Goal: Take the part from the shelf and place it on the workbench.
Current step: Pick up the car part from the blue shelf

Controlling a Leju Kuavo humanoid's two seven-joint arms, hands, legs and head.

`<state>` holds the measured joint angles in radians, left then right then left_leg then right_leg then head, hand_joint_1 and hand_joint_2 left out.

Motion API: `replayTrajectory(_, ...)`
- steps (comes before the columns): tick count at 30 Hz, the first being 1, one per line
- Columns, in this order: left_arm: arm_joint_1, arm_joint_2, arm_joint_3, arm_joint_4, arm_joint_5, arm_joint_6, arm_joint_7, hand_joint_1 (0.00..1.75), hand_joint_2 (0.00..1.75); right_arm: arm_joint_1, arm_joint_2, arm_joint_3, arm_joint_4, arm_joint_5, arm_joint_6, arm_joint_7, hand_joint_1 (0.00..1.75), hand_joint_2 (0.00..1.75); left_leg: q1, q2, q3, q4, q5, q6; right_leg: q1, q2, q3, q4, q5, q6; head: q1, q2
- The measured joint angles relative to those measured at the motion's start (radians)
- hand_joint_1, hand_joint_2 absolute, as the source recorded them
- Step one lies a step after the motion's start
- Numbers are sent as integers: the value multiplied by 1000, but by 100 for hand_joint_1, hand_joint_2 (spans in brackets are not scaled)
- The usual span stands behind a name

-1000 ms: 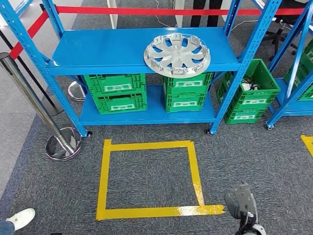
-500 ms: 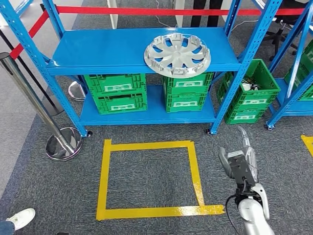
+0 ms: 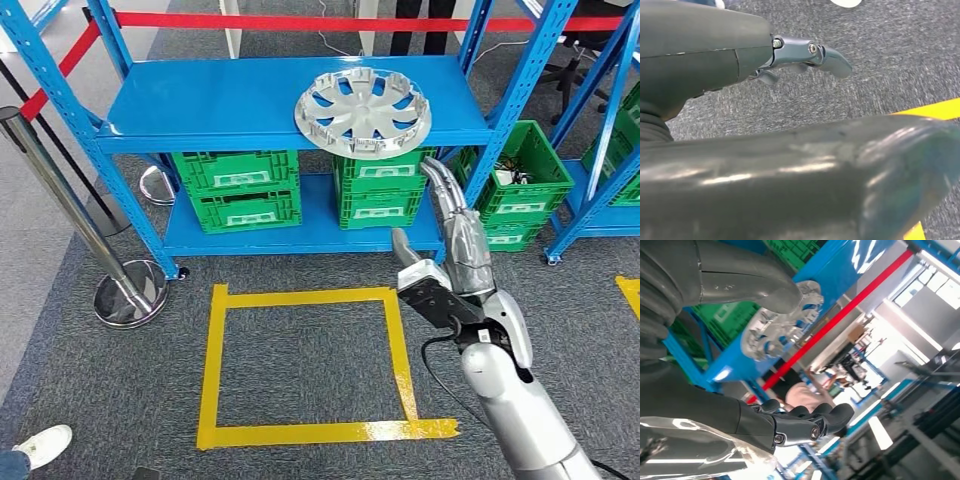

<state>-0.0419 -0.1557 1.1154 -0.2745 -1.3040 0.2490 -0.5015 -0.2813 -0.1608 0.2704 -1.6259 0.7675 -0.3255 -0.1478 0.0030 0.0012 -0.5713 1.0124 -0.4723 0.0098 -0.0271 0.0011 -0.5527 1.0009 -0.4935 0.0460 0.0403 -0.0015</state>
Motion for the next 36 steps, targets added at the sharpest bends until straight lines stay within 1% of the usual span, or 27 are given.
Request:
replayTrajectory(5, -8, 3, 0, 9, -31, -3, 0, 0, 0, -109, -38, 114, 2, 68, 65, 54, 0, 175, 0, 0, 0, 0, 0, 0, 0, 0, 0, 0, 0, 0, 0, 0)
replayTrajectory(11, -16, 12, -1, 12, -55, -21, 0, 0, 0, -197, -80, 234, 30, 133, 171, 116, 0, 175, -3, -1, -6, 10, -2, 5, -4, 0, -3, -2, 4, 6, 0, 0)
replayTrajectory(13, -17, 14, -1, 13, -61, -28, 1, 0, 0, -209, -87, 260, 43, 143, 208, 142, 0, 175, -4, -1, -8, 10, -1, 9, -4, 0, -2, -5, 7, 10, 0, 0)
replayTrajectory(15, -17, 15, -2, 13, -64, -33, 2, 0, 0, -213, -93, 276, 52, 147, 233, 162, 0, 175, 1, 0, -6, -3, 7, 19, -4, 0, -9, -1, 1, 15, 0, 0)
replayTrajectory(16, -18, 15, -2, 14, -64, -34, 2, 0, 0, -217, -97, 281, 55, 148, 240, 167, 0, 175, 4, 2, -5, -10, 12, 25, -3, 0, -21, 20, -15, 17, 1, 0)
replayTrajectory(17, -18, 15, -2, 14, -64, -35, 2, 0, 0, -220, -100, 286, 59, 148, 244, 170, 0, 175, 7, 3, -4, -15, 16, 29, -3, 0, -43, 63, -40, 17, 2, 0)
replayTrajectory(19, -19, 15, -2, 15, -64, -36, 2, 0, 0, -223, -105, 294, 67, 148, 249, 172, 0, 175, 6, 4, -6, -15, 18, 31, -2, 0, -107, 199, -101, 19, 3, 0)
replayTrajectory(20, -18, 16, -2, 15, -64, -36, 2, 0, 0, -223, -107, 298, 71, 148, 250, 172, 0, 175, 5, 5, -6, -15, 18, 31, -2, 0, -136, 258, -118, 20, 3, 0)
replayTrajectory(21, -18, 16, -2, 15, -64, -36, 2, 0, 0, -223, -110, 303, 76, 148, 251, 174, 0, 175, 5, 4, -6, -15, 18, 30, -2, 0, -151, 285, -117, 21, 3, 0)
replayTrajectory(22, -18, 15, -2, 16, -64, -37, 2, 0, 0, -223, -112, 307, 80, 147, 252, 177, 0, 175, 6, 4, -6, -13, 17, 29, -2, 0, -146, 270, -95, 21, 3, 0)
replayTrajectory(23, -18, 15, -2, 16, -64, -37, 2, 0, 0, -223, -114, 310, 83, 146, 252, 182, 0, 175, 7, 4, -6, -11, 15, 27, -3, -1, -122, 214, -58, 20, 3, 0)
replayTrajectory(24, -18, 15, -2, 17, -64, -37, 3, 0, 0, -223, -115, 312, 85, 146, 252, 188, 0, 175, 7, 3, -6, -7, 12, 22, -3, -2, -89, 143, -26, 19, 3, 0)
replayTrajectory(25, -19, 15, -2, 17, -64, -38, 4, 0, 0, -223, -115, 313, 87, 145, 253, 194, 0, 175, 6, 3, -9, -1, 9, 16, -2, -3, -57, 79, -4, 16, 3, 0)
replayTrajectory(26, -19, 15, -2, 17, -64, -38, 4, 0, 0, -223, -115, 315, 90, 145, 253, 200, 0, 175, 4, 3, -12, 4, 7, 9, -1, -4, -36, 37, 6, 10, 3, 0)
replayTrajectory(27, -19, 16, -2, 17, -64, -39, 5, 0, 0, -222, -115, 315, 93, 145, 255, 206, 0, 175, 3, 3, -16, 7, 6, 2, 2, -3, -27, 21, 4, 4, 2, 0)
replayTrajectory(28, -20, 16, -3, 17, -64, -41, 6, 0, 0, -220, -116, 317, 99, 146, 257, 212, 0, 175, 2, 3, -19, 9, 8, -4, 4, -1, -27, 20, 3, -4, 1, 0)
replayTrajectory(30, -20, 17, -3, 17, -65, -49, 7, 0, 0, -214, -119, 318, 111, 155, 261, 224, 0, 175, 5, 4, -20, 11, 5, -14, 4, 0, -30, 21, 7, -17, 0, 0)
replayTrajectory(31, -20, 18, -3, 17, -65, -53, 6, 0, 0, -212, -121, 320, 117, 164, 261, 231, 0, 175, 6, 4, -26, 26, -8, -19, 2, 0, -30, 19, 9, -24, -2, 0)
replayTrajectory(32, -21, 18, -4, 17, -65, -58, 5, 0, 0, -211, -121, 322, 121, 175, 260, 238, 0, 175, 7, 3, -42, 63, -32, -24, 1, -1, -30, 18, 10, -30, -4, 0)
replayTrajectory(33, -21, 17, -4, 18, -64, -64, 4, 0, 0, -210, -121, 324, 126, 187, 256, 248, 0, 131, 8, 3, -66, 119, -63, -28, 1, -1, -30, 18, 11, -34, -6, 0)
replayTrajectory(34, -22, 17, -4, 18, -64, -71, 2, 0, 0, -207, -121, 326, 131, 205, 251, 262, 0, 87, 8, 3, -96, 188, -95, -30, 2, -1, -30, 18, 11, -37, -8, 0)
replayTrajectory(35, -22, 17, -4, 18, -64, -78, 2, 0, 0, -204, -121, 329, 137, 227, 244, 279, 0, 44, 8, 3, -123, 250, -119, -31, 3, -2, -30, 18, 11, -38, -8, 0)
replayTrajectory(36, -21, 17, -4, 18, -63, -84, 1, 0, 0, -201, -121, 331, 144, 258, 238, 303, 0, 0, 8, 3, -139, 284, -124, -31, 5, -2, -30, 18, 10, -38, -8, 0)
